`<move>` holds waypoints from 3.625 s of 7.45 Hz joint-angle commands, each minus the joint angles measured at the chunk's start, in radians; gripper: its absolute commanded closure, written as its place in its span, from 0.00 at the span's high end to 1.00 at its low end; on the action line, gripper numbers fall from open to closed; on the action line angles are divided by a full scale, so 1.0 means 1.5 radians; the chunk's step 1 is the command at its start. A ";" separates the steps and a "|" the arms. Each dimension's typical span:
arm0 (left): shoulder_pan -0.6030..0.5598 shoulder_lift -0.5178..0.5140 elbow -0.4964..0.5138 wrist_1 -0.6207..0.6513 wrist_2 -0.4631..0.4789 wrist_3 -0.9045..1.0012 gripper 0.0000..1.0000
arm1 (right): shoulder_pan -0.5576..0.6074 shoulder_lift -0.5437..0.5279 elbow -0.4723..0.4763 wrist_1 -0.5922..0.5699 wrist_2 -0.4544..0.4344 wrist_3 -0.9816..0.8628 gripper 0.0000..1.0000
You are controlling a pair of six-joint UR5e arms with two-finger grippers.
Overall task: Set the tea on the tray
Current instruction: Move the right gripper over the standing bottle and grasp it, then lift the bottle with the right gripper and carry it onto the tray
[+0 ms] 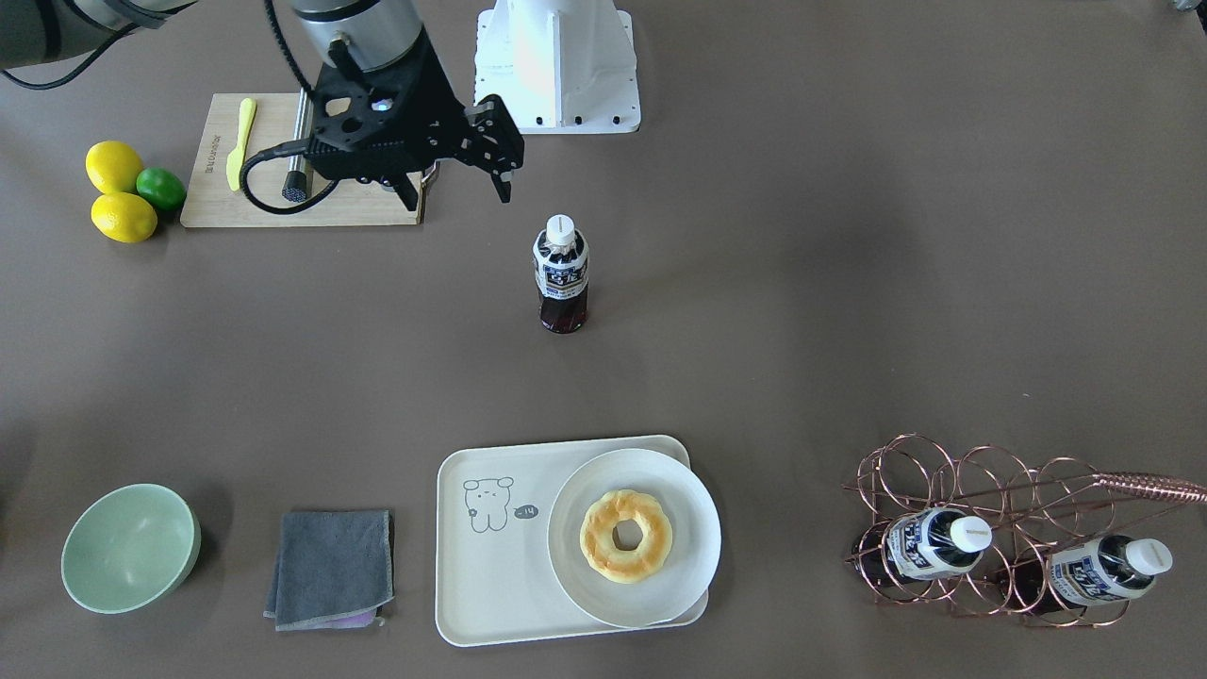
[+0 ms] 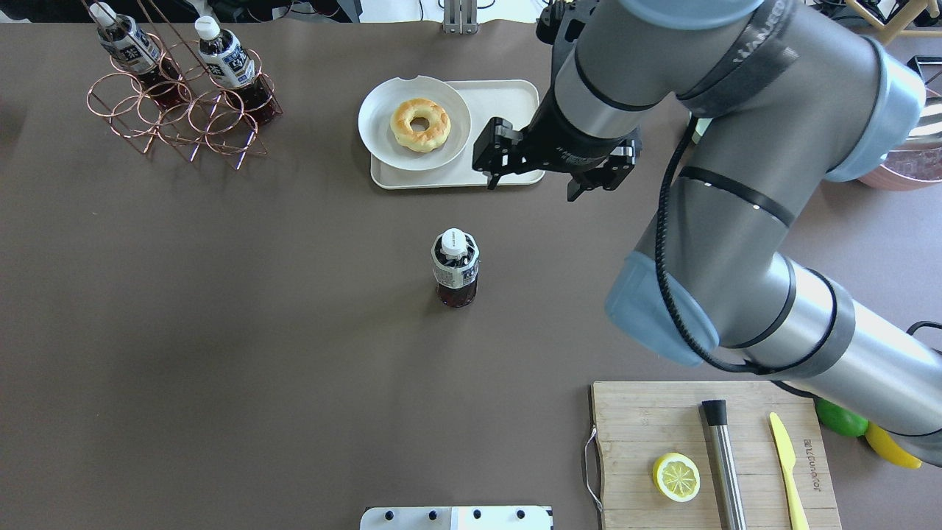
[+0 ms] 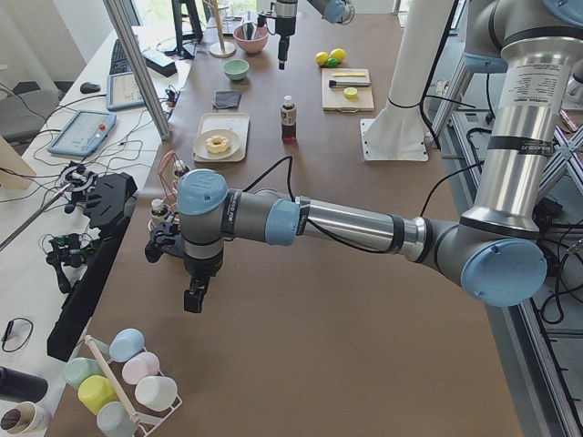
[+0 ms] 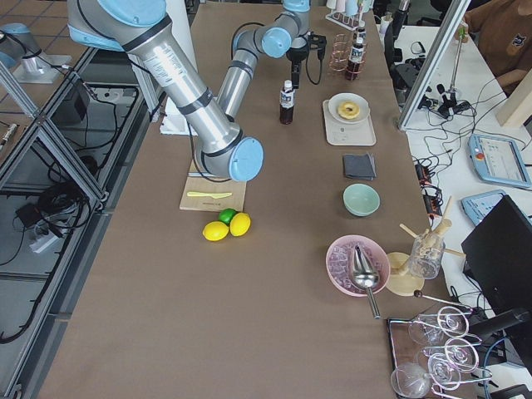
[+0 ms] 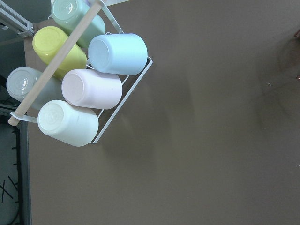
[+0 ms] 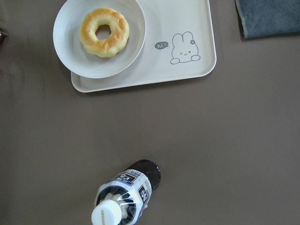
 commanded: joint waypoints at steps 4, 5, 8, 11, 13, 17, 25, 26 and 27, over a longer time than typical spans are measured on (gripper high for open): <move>0.001 0.001 0.012 -0.001 -0.009 0.000 0.98 | -0.120 0.092 -0.074 -0.057 -0.115 0.001 0.99; 0.001 0.000 0.012 -0.001 -0.008 0.000 0.98 | -0.120 0.102 -0.092 -0.052 -0.119 -0.006 0.99; 0.001 0.000 0.014 -0.001 -0.008 0.000 0.98 | -0.120 0.098 -0.100 -0.043 -0.137 -0.029 0.94; 0.001 -0.002 0.035 -0.025 -0.008 -0.001 0.98 | -0.122 0.098 -0.147 0.002 -0.139 -0.035 0.92; 0.002 -0.008 0.070 -0.066 -0.008 -0.001 0.98 | -0.123 0.091 -0.153 0.002 -0.140 -0.035 0.81; 0.002 -0.008 0.072 -0.067 -0.009 -0.001 0.98 | -0.125 0.094 -0.154 0.002 -0.140 -0.033 0.76; 0.000 -0.008 0.070 -0.068 -0.009 0.000 0.98 | -0.141 0.102 -0.125 -0.033 -0.195 -0.025 0.00; 0.000 -0.005 0.069 -0.069 -0.009 0.000 0.98 | -0.124 0.103 -0.110 -0.051 -0.192 -0.032 0.00; 0.001 -0.004 0.068 -0.069 -0.009 0.000 0.98 | -0.101 0.106 -0.111 -0.054 -0.186 -0.035 0.00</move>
